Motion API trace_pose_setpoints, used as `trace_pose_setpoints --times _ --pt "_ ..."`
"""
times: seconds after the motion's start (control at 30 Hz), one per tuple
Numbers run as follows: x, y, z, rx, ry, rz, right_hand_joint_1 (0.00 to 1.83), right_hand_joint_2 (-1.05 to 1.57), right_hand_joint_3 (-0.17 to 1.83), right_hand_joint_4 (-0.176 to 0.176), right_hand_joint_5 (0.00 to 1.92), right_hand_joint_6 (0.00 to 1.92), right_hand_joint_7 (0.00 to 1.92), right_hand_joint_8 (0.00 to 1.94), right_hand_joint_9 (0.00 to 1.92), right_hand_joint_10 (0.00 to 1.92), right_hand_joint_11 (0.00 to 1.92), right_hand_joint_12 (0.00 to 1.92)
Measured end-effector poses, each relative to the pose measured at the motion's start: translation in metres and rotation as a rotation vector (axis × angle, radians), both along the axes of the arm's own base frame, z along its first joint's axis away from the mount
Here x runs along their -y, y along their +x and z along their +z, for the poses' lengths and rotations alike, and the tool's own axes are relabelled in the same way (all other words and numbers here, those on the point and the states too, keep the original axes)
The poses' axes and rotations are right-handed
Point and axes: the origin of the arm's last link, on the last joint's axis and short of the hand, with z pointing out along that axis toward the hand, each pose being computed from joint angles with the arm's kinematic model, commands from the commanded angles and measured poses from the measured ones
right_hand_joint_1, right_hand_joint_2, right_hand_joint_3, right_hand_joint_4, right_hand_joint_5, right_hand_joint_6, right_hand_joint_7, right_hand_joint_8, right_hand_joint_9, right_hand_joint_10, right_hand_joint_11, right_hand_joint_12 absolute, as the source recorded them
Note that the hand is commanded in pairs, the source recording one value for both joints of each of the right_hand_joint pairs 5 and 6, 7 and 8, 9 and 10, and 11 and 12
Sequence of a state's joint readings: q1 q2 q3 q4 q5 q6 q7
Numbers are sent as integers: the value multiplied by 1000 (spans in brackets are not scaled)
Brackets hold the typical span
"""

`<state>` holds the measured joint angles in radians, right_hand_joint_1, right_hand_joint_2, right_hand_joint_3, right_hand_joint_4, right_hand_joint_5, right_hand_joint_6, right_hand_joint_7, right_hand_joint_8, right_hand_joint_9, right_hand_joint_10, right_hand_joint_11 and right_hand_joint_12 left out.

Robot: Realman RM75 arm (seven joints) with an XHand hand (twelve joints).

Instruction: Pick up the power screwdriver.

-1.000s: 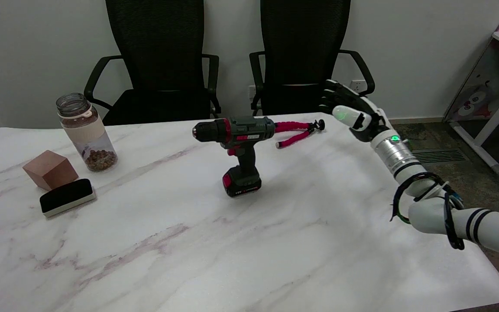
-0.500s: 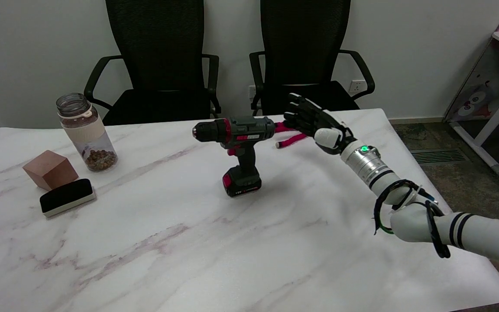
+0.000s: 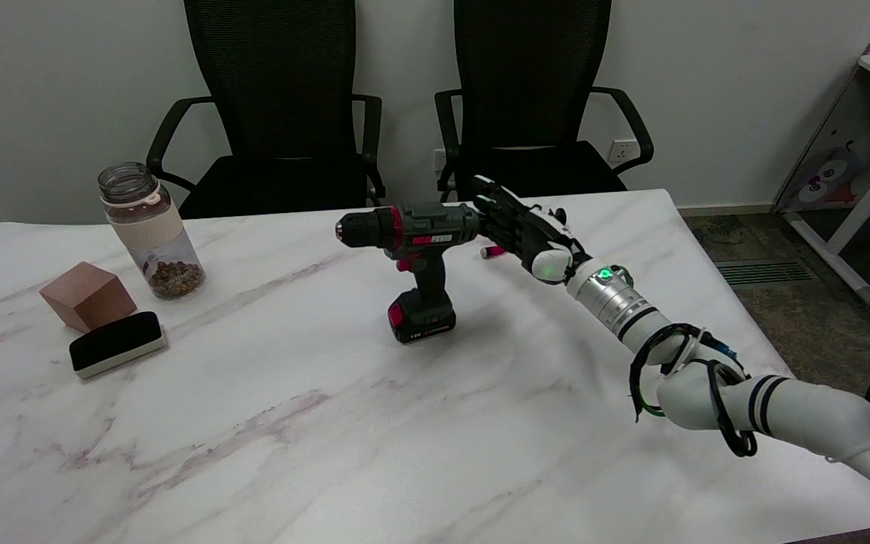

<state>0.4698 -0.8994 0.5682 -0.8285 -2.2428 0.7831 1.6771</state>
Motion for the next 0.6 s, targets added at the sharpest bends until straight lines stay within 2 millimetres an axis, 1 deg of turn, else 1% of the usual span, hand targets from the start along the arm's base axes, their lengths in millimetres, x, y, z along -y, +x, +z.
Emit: trace_pose_setpoints --times 0.2,0.47,0.6 --pt "6 -4 -7 -14 34 1 944 -889 883 176 68 68 68 68 113 113 22 22" --pt "11 -12 -17 -25 62 -4 946 -917 854 176 69 69 69 69 127 127 39 39" --pt "14 -13 -22 -31 77 -2 948 -949 868 176 67 67 67 67 121 121 13 13"
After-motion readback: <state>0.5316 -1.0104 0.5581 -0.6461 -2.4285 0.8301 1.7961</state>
